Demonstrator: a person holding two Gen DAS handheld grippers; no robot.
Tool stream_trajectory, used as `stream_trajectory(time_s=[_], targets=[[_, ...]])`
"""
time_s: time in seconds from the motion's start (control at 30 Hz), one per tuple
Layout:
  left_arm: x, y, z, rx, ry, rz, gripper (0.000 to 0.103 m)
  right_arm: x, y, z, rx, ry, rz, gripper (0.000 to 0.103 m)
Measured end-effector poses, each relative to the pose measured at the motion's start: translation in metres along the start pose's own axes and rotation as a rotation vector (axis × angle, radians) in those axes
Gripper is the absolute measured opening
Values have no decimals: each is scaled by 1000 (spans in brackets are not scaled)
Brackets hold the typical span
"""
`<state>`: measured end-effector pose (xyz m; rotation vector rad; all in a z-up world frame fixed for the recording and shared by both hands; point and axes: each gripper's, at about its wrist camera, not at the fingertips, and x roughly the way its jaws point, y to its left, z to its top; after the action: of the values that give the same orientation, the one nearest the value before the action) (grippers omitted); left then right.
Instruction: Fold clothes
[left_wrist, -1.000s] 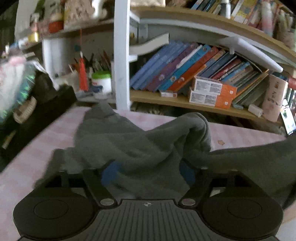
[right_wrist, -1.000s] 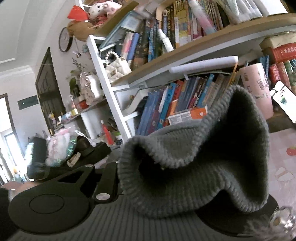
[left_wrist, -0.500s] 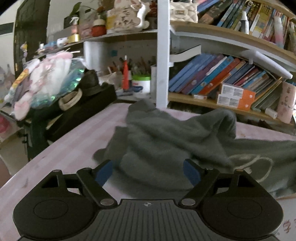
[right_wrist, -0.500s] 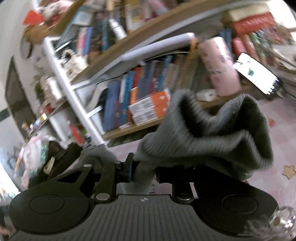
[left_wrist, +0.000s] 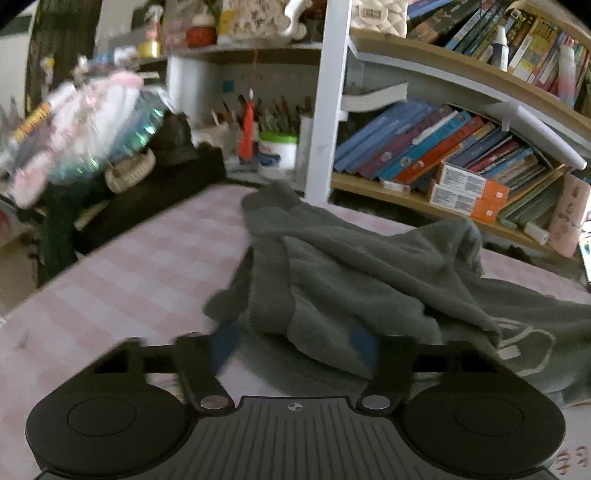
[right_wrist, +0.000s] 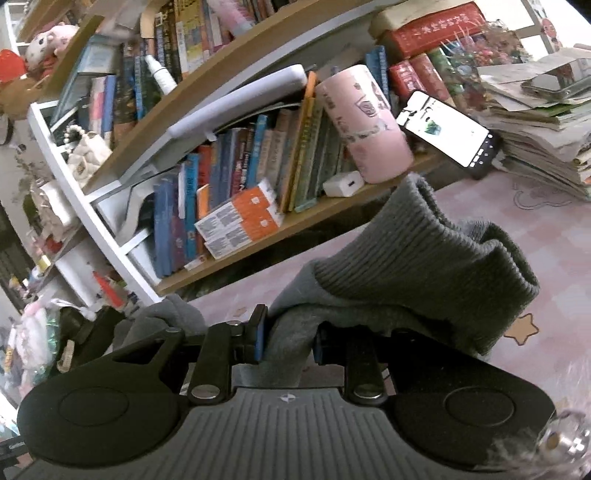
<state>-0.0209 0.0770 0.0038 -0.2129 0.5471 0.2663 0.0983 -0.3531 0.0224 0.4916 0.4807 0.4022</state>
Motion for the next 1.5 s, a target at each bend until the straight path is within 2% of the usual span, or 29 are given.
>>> stream_trajectory(time_s=[0.13, 0.2, 0.23, 0.33, 0.4, 0.47, 0.53, 0.57, 0.6, 0.63, 0.67, 0.9, 1.07, 1.17, 1.3, 1.33, 1.4, 1.5], targets=[[12, 3, -1, -61, 52, -58, 34, -1, 5, -2, -35, -5, 0, 26], [17, 3, 0, -87, 74, -90, 12, -1, 8, -3, -52, -8, 0, 26], [19, 2, 4, -89, 70, -103, 8, -1, 8, -3, -57, -8, -1, 26], [30, -3, 35, -64, 63, -149, 6, 1, 9, -4, -63, -2, -2, 27], [37, -1, 66, -78, 6, -138, 5, 3, 9, -4, -67, 2, -4, 27], [37, 11, 103, -171, -159, -87, 5, 3, 8, -4, -67, 3, -5, 27], [33, 30, 123, -344, -309, 63, 11, 3, 8, -4, -65, 3, -3, 27], [32, 40, 133, -428, -380, 137, 23, 3, 8, -4, -67, 4, -4, 27], [38, 45, 135, -427, -321, 114, 45, 3, 8, -4, -69, 5, -4, 27], [44, 51, 137, -425, -261, 91, 54, 3, 9, -4, -72, 7, -4, 27], [51, 56, 138, -423, -202, 68, 56, 2, 10, -4, -76, 6, -2, 27], [33, 61, 54, -244, -5, 64, 56, 2, 15, -5, -102, 5, -6, 28], [13, 59, 10, -174, 80, 34, 56, 2, 14, -5, -99, 5, -6, 28], [11, 51, 4, -126, 86, 7, 55, 3, 15, -5, -105, 3, -8, 28], [23, 42, 11, -90, 86, 20, 52, 3, 15, -5, -107, 3, -10, 28], [30, 43, 11, -108, 94, 20, 49, 2, 15, -5, -106, 2, -8, 28], [42, 44, 12, -143, 111, 21, 35, 2, 15, -5, -103, 0, -3, 28], [48, 43, 14, -154, 94, 29, 18, 1, 15, -5, -100, 2, 0, 28]])
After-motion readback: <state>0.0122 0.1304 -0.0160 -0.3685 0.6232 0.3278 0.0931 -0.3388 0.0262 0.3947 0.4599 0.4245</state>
